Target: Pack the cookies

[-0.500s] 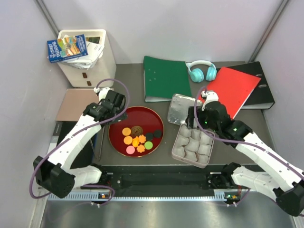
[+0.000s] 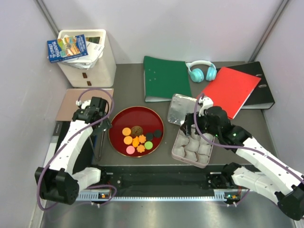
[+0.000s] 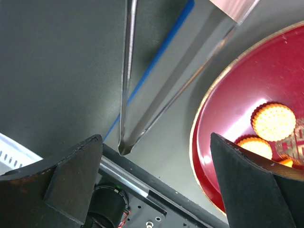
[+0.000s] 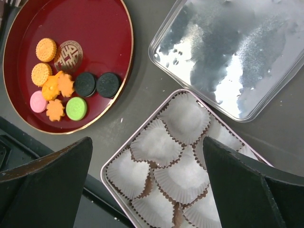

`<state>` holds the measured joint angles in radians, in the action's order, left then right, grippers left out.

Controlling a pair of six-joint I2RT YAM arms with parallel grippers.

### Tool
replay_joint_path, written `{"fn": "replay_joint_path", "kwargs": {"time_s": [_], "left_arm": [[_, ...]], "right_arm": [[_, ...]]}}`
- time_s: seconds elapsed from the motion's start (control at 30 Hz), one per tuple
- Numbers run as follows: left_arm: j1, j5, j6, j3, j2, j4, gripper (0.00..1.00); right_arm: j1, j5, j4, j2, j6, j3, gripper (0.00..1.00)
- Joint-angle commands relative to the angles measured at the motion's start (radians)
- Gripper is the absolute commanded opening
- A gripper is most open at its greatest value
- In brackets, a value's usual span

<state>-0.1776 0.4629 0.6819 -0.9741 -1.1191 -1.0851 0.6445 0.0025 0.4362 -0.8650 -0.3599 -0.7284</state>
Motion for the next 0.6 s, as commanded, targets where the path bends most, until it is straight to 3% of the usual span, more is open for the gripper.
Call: {"fn": "replay_joint_path", "kwargs": {"time_s": [0.0, 0.3, 0.57], "left_arm": [[0.003, -0.030, -0.013, -0.011, 0.025, 0.004, 0.99], [0.027, -0.046, 0.053, -0.087, -0.165, -0.162, 0.99], [0.090, -0.067, -0.019, -0.117, -0.252, -0.107, 0.99]], "right_arm": [[-0.003, -0.053, -0.019, 0.015, 0.004, -0.039, 0.99], [-0.003, -0.099, -0.042, 0.041, -0.034, 0.003, 0.99], [-0.003, -0.104, -0.050, 0.055, -0.053, 0.021, 0.99]]}}
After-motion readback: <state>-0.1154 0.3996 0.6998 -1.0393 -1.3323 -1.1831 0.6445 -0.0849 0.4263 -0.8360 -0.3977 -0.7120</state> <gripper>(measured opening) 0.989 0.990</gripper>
